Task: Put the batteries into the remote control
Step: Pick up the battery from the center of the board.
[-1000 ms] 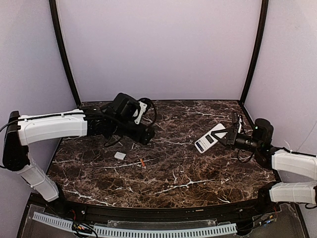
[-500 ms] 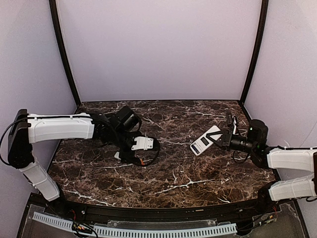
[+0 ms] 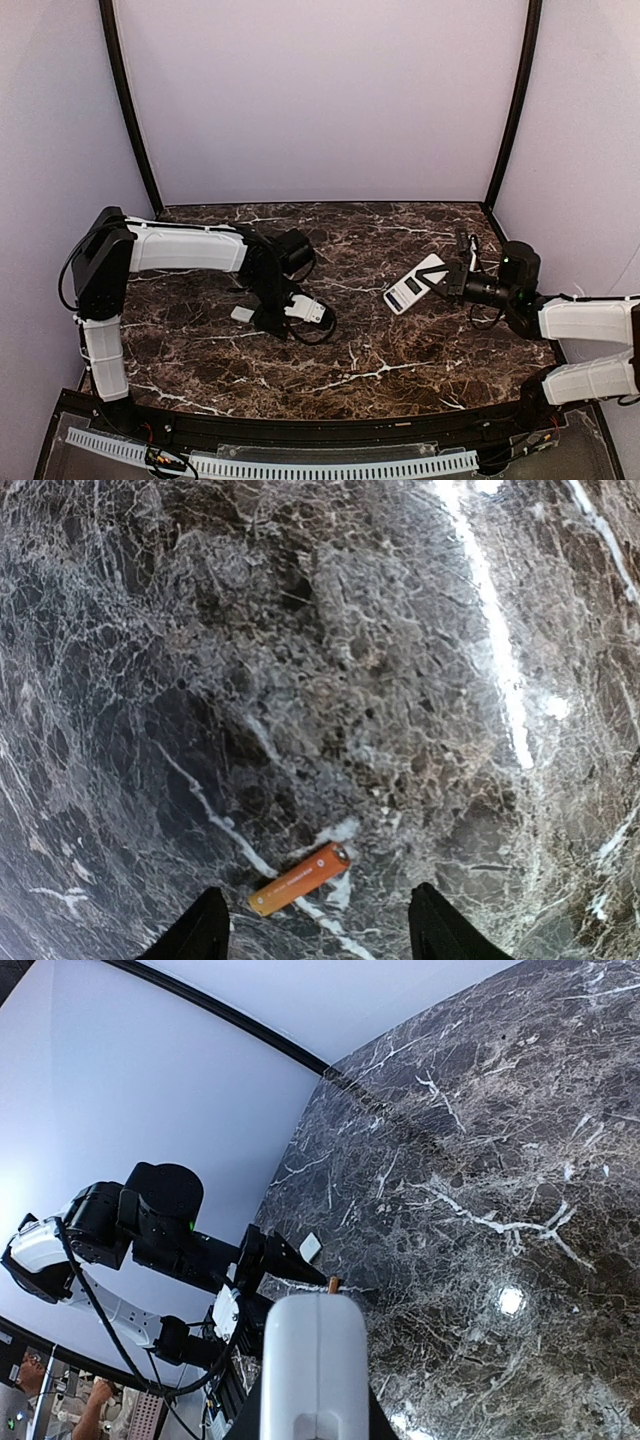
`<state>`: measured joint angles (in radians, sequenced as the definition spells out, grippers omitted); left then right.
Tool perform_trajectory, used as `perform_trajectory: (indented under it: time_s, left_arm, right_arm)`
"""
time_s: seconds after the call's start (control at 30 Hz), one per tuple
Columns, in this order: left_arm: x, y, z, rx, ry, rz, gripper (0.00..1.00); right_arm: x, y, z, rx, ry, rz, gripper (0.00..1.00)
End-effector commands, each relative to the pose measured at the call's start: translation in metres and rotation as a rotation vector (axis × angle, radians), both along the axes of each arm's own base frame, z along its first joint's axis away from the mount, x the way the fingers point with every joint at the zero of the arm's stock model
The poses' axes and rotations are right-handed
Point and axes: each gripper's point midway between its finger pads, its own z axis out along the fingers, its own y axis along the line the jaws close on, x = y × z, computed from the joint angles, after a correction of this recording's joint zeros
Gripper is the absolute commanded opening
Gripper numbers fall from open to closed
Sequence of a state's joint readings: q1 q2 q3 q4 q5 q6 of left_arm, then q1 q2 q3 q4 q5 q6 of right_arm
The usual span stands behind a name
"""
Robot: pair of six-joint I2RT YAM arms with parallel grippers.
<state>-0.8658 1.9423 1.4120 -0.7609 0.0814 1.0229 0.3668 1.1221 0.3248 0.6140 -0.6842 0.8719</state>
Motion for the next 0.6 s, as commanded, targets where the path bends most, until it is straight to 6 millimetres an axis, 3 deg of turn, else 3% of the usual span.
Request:
perform_trajectory:
  time_s: [0.0,0.3,0.57]
  left_arm:
    - [0.002,0.007,-0.003,0.055,0.000,-0.043,0.61]
    - [0.007,0.003,-0.011,0.055,-0.011,-0.061,0.54]
    - [0.015,0.001,-0.021,0.061,-0.008,-0.059,0.37]
  right_arm:
    - [0.003,0.004,0.014,0.023,-0.059,0.013,0.00]
    - [0.003,0.007,0.014,0.042,-0.052,0.027,0.00]
    - [0.003,0.007,0.015,0.035,-0.052,0.028,0.00]
